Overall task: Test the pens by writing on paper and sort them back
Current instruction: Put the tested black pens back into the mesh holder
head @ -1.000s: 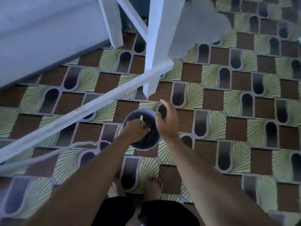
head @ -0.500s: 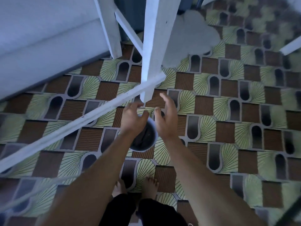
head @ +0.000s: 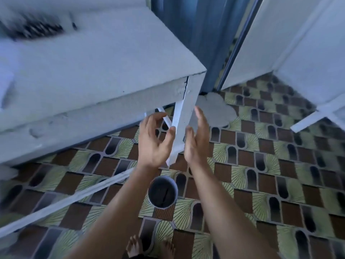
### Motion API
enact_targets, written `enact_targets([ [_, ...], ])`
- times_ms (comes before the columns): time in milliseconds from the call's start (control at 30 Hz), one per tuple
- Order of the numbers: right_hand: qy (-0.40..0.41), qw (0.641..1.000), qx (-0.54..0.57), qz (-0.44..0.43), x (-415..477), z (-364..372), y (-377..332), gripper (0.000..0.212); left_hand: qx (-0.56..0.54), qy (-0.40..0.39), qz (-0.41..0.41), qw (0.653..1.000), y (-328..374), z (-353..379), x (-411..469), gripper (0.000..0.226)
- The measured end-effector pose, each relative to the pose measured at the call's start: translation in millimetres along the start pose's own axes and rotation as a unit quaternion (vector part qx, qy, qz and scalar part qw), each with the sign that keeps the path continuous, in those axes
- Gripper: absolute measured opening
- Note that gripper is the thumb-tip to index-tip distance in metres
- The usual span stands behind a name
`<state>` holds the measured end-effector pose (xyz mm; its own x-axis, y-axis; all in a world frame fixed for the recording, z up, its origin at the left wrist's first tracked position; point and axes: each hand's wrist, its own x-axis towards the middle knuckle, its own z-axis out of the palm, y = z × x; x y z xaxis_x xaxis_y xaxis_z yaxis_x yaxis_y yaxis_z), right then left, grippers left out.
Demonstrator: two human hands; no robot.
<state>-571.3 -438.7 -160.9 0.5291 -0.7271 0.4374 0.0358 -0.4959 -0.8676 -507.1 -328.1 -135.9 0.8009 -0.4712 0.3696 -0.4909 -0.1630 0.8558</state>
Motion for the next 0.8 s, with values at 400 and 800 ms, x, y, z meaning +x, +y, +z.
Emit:
enact_targets([
  [400, -0.133, 0.987, 0.065, -0.061, 61, 41, -175, 0.066, 0.067, 0.165, 0.050, 0.983, 105, -159, 77, 0.058],
  [800, -0.282, 0.954, 0.059, -0.078, 61, 189, -227, 0.072, 0.177, 0.159, -0.063, 0.969, 38, -315, 106, 0.080],
])
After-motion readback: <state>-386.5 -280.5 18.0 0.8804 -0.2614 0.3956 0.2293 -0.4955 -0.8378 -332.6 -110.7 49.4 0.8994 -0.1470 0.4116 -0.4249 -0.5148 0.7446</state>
